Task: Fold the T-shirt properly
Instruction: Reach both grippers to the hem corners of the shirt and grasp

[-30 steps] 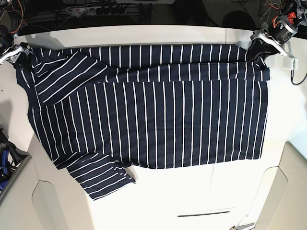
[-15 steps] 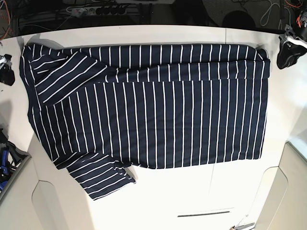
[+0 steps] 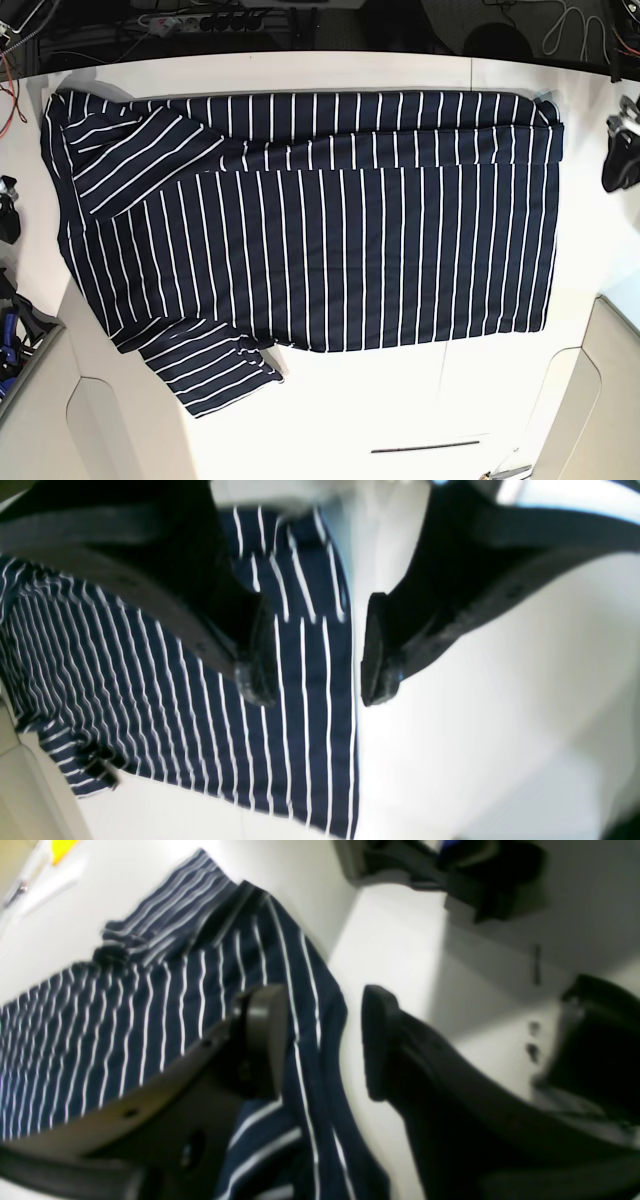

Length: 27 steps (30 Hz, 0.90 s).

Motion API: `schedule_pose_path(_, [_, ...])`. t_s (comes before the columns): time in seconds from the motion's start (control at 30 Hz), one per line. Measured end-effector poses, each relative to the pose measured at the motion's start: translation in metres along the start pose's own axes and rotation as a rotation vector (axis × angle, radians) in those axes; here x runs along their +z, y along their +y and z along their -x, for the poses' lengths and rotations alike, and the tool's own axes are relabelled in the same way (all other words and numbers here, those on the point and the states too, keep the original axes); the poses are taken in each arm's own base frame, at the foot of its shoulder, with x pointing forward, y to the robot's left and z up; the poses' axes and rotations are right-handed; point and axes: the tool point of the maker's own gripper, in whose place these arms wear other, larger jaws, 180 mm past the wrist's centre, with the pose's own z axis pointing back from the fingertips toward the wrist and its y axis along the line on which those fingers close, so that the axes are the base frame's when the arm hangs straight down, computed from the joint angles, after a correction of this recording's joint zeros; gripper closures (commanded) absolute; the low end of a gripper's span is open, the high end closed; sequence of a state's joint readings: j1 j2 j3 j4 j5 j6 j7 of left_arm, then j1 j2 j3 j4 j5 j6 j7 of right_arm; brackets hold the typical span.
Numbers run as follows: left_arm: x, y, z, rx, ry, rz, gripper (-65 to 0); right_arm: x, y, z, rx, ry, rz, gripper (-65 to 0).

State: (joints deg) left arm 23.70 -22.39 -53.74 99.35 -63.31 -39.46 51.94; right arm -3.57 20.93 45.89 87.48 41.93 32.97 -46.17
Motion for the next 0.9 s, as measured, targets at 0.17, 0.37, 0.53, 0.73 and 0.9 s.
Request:
schedule_pose_path(0.17, [-0.021,-0.009,-0.015,-0.086,0.016,0.027,-30.5,-0.046,0.008,-0.002,-0.039,0.024,-0.029,-25.3])
schedule_pose_path(0.37, [-0.058,-0.027,-0.007,-0.203,0.064,0.055,-38.3,-0.101,0.023,-0.005,-0.057,0.052,-0.061,-25.4])
schedule_pose_path(0.53, [-0.099,-0.034,-0.001,-0.228,0.099,0.088,-38.7,-0.138,0.041,-0.008,-0.037,0.074,-0.091,-34.7])
schedule_pose_path(0.73, [-0.147,-0.021,0.001,-0.176,0.132,0.072,-38.9,-0.157,0.044,-0.006,-0.062,0.115,-0.083,-37.1])
schedule_pose_path(0.9, [-0.176,0.002,-0.008,-0.124,0.136,0.031,-38.9,-0.158,0.041,0.004,-0.053,0.141,-0.070,-37.1])
